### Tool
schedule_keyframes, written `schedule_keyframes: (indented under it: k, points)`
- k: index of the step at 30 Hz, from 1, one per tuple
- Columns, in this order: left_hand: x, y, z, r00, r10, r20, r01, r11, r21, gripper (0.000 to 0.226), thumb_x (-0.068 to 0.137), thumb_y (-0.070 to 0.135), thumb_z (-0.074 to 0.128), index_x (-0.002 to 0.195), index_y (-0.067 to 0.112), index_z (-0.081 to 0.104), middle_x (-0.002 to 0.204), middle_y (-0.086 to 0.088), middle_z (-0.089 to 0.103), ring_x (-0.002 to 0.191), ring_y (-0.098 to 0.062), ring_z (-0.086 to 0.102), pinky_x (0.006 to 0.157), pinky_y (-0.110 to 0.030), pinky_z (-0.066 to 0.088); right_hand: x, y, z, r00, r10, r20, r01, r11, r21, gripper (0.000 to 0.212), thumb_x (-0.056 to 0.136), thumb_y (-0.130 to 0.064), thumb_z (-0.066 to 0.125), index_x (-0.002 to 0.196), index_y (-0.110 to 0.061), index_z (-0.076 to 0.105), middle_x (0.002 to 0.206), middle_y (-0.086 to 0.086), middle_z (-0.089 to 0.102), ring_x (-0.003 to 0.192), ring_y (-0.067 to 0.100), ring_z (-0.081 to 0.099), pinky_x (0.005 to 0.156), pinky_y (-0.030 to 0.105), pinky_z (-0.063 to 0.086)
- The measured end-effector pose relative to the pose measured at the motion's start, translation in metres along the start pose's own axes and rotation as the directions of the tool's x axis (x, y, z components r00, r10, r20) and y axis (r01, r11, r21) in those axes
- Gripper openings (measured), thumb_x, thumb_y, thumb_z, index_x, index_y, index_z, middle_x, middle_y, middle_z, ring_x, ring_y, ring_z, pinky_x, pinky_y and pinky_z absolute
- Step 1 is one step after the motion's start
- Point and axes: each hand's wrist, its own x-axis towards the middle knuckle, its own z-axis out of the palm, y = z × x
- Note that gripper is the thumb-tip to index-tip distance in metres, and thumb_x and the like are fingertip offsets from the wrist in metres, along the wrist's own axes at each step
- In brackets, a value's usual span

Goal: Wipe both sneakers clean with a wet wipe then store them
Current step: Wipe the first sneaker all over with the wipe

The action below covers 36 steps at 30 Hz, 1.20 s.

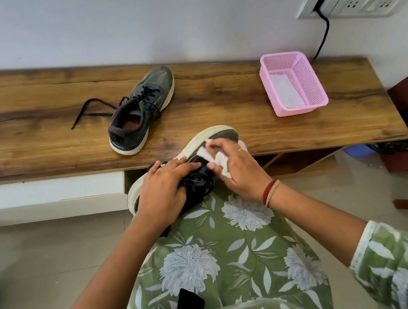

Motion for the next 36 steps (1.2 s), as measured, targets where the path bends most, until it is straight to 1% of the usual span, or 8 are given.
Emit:
schedule_keyframes:
  k: [4, 9, 13, 20, 24, 28, 32, 36]
  points:
    - [0.001, 0.0, 0.001, 1.0, 0.008, 0.022, -0.008, 1.0, -0.005, 0.069, 0.069, 0.005, 0.041, 0.132, 0.032, 0.054, 0.14, -0.006, 0.05, 0.135, -0.018, 0.04, 0.117, -0.041, 0.016, 0.008, 0.022, -0.015, 0.999, 0.04, -0.01, -0.041, 0.979, -0.197, 0.056, 0.097, -0.046, 0.023, 0.131, -0.008, 0.046, 0.129, 0.008, 0.052, 0.12, 0.021, 0.047, 0.115, 0.035, 0.015]
    - [0.001, 0.0, 0.0, 1.0, -0.006, 0.004, 0.006, 1.0, -0.021, 0.071, 0.065, 0.011, 0.035, 0.129, 0.031, 0.056, 0.138, -0.007, 0.052, 0.133, -0.018, 0.042, 0.115, -0.04, 0.018, 0.006, 0.005, 0.003, 0.997, 0.052, -0.061, -0.061, 0.984, -0.167, 0.052, 0.095, -0.049, 0.022, 0.12, -0.014, 0.051, 0.125, 0.001, 0.049, 0.117, 0.019, 0.043, 0.115, 0.043, 0.013]
    - [0.001, 0.0, 0.001, 1.0, 0.006, 0.018, -0.006, 1.0, -0.015, 0.07, 0.066, 0.01, 0.036, 0.131, 0.032, 0.055, 0.14, -0.006, 0.051, 0.135, -0.016, 0.04, 0.116, -0.04, 0.017, 0.011, 0.024, -0.005, 0.988, 0.117, -0.103, -0.146, 0.921, -0.36, 0.062, 0.093, -0.052, 0.014, 0.125, -0.016, 0.053, 0.136, 0.003, 0.039, 0.123, 0.023, 0.035, 0.113, 0.047, 0.008]
    - [0.001, -0.002, 0.002, 1.0, 0.001, 0.012, -0.001, 1.0, -0.01, 0.072, 0.064, 0.012, 0.034, 0.13, 0.032, 0.056, 0.138, -0.006, 0.052, 0.133, -0.016, 0.042, 0.117, -0.041, 0.019, 0.004, 0.008, 0.004, 0.997, 0.066, -0.04, -0.074, 0.963, -0.26, 0.075, 0.09, -0.062, 0.005, 0.131, -0.019, 0.051, 0.143, 0.001, 0.032, 0.131, 0.021, 0.028, 0.115, 0.047, 0.007]
    - [0.001, 0.0, 0.003, 1.0, -0.002, 0.021, 0.002, 1.0, -0.011, 0.071, 0.065, 0.013, 0.035, 0.13, 0.032, 0.055, 0.139, -0.006, 0.052, 0.134, -0.015, 0.041, 0.116, -0.039, 0.018, 0.01, 0.022, -0.004, 0.972, 0.212, -0.104, -0.232, 0.94, -0.25, 0.07, 0.09, -0.058, 0.008, 0.136, -0.023, 0.047, 0.149, 0.004, 0.024, 0.136, 0.026, 0.023, 0.115, 0.049, 0.006]
    - [0.002, -0.002, 0.0, 1.0, -0.008, 0.014, 0.009, 1.0, -0.015, 0.07, 0.065, 0.012, 0.035, 0.129, 0.032, 0.057, 0.138, -0.006, 0.052, 0.133, -0.016, 0.042, 0.116, -0.038, 0.019, 0.006, 0.005, 0.008, 0.993, 0.108, -0.047, -0.114, 0.981, -0.157, 0.064, 0.093, -0.057, 0.016, 0.139, -0.022, 0.042, 0.149, 0.003, 0.025, 0.136, 0.023, 0.024, 0.115, 0.048, 0.01]
    - [0.003, 0.001, 0.002, 1.0, -0.003, 0.023, 0.003, 1.0, -0.014, 0.069, 0.066, 0.013, 0.036, 0.129, 0.033, 0.056, 0.138, -0.006, 0.052, 0.133, -0.016, 0.041, 0.117, -0.039, 0.019, 0.008, 0.031, -0.004, 0.951, 0.285, -0.118, -0.303, 0.932, -0.196, 0.055, 0.098, -0.052, 0.024, 0.143, -0.023, 0.034, 0.155, 0.003, 0.014, 0.142, 0.026, 0.015, 0.116, 0.051, 0.005]
    - [0.003, -0.001, 0.0, 1.0, -0.014, 0.013, 0.014, 1.0, -0.02, 0.07, 0.064, 0.013, 0.036, 0.128, 0.032, 0.057, 0.138, -0.005, 0.053, 0.133, -0.014, 0.042, 0.116, -0.038, 0.019, 0.004, 0.008, 0.01, 0.986, 0.167, -0.018, -0.167, 0.975, -0.143, 0.072, 0.091, -0.062, 0.011, 0.144, -0.018, 0.032, 0.155, 0.001, 0.011, 0.142, 0.023, 0.013, 0.115, 0.045, 0.0]
